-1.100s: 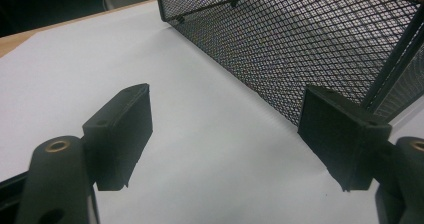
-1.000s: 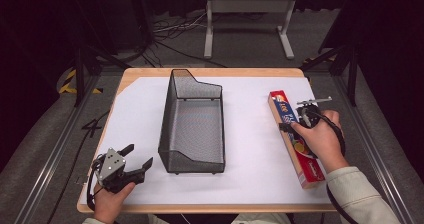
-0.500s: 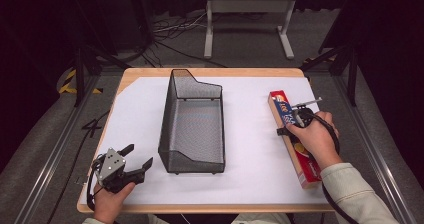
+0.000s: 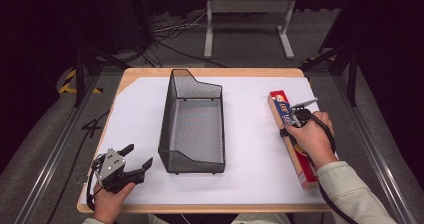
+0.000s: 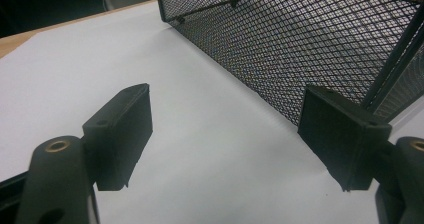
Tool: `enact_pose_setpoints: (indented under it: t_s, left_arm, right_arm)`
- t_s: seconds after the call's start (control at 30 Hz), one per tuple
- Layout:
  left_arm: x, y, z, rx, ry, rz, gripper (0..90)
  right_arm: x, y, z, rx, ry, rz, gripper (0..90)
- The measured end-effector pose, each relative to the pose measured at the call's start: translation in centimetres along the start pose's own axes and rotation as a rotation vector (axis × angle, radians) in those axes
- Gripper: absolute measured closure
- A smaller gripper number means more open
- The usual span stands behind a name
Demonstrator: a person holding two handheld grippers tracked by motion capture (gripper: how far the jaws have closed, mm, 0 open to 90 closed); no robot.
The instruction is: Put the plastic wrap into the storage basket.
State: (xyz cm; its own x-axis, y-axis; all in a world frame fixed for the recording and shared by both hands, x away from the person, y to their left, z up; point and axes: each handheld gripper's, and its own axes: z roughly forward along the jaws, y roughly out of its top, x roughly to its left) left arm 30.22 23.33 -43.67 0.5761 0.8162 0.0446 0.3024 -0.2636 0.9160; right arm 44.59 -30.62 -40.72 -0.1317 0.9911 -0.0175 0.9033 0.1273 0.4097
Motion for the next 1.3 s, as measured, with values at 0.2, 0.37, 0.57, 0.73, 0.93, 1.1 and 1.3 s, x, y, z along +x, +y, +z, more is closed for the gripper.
enact_pose_setpoints:
  t_s: [0.2,0.37,0.57,0.73,0.93,1.1,1.3]
  left_arm:
    - [0.1,-0.1,0.0,0.004,0.004,-0.006,22.4]
    - [0.1,-0.1,0.1,0.004,0.005,-0.007,22.4]
    - [0.0,0.0,0.1,0.001,0.004,-0.009,22.4]
    - [0.1,0.0,0.1,0.000,0.006,-0.008,22.4]
    - [0.1,0.0,0.0,0.000,0.007,-0.007,22.4]
    - [0.0,0.0,0.0,-0.001,0.006,-0.010,22.4]
    - [0.1,0.0,0.0,-0.001,0.006,-0.005,22.4]
  right_arm:
    - [-0.1,0.0,-0.3,-0.004,0.023,0.040,39.6]
    - [-0.1,0.2,-1.6,-0.042,0.048,0.043,39.7]
    - [0.1,0.8,-3.6,-0.069,0.067,0.032,39.7]
    - [0.1,1.1,-4.7,-0.087,0.072,0.033,39.7]
    - [0.2,1.5,-6.6,-0.106,0.078,0.028,39.5]
    - [0.4,1.8,-7.9,-0.098,0.072,0.027,39.5]
    - [0.9,1.9,-8.8,-0.106,0.088,0.033,39.5]
